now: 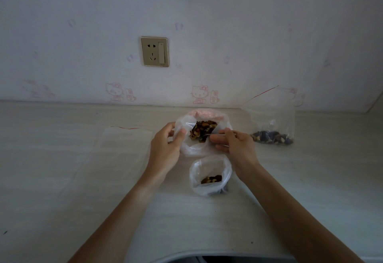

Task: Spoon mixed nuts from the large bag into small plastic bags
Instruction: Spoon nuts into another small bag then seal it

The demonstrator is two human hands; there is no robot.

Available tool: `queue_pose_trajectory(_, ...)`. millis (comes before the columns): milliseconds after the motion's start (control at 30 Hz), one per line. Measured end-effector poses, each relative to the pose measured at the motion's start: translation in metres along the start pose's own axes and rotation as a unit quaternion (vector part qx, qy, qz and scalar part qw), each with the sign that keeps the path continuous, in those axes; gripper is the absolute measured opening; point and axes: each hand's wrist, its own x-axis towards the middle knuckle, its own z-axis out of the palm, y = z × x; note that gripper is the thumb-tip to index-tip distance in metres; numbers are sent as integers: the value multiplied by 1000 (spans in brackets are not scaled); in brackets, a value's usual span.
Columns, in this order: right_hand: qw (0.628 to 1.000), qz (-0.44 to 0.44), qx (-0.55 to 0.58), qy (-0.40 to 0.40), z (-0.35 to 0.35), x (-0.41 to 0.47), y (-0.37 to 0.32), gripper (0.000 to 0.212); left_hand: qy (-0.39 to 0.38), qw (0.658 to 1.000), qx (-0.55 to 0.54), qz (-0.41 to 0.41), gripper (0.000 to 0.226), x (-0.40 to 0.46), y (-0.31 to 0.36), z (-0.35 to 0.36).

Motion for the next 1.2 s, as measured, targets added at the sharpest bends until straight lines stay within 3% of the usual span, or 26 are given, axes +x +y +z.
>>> queue_pose_trajectory(467, 999, 7, 35, -3, -19, -5, -6, 30, 31, 996, 81, 14, 21, 1, -7, -8)
queue_pose_trajectory(633, 999, -28, 13, -16, -28, -10, -25, 30, 76, 984, 162, -7, 56, -2, -9, -16)
queue_pose_trajectory(800, 997, -62, 17, -34, -44, -21, -42, 30, 114, 978, 175, 22, 38, -16, -6, -25)
queue_pose_trajectory(933, 995, -67, 37, -64, -63, -42, -47, 30, 44, 984, 166, 56, 18, -36, 2, -24)
queue_pose_trajectory(1200, 994, -38, 13, -103, -90, -84, -37, 33, -116, 968, 222, -4, 36, -61, 0, -12)
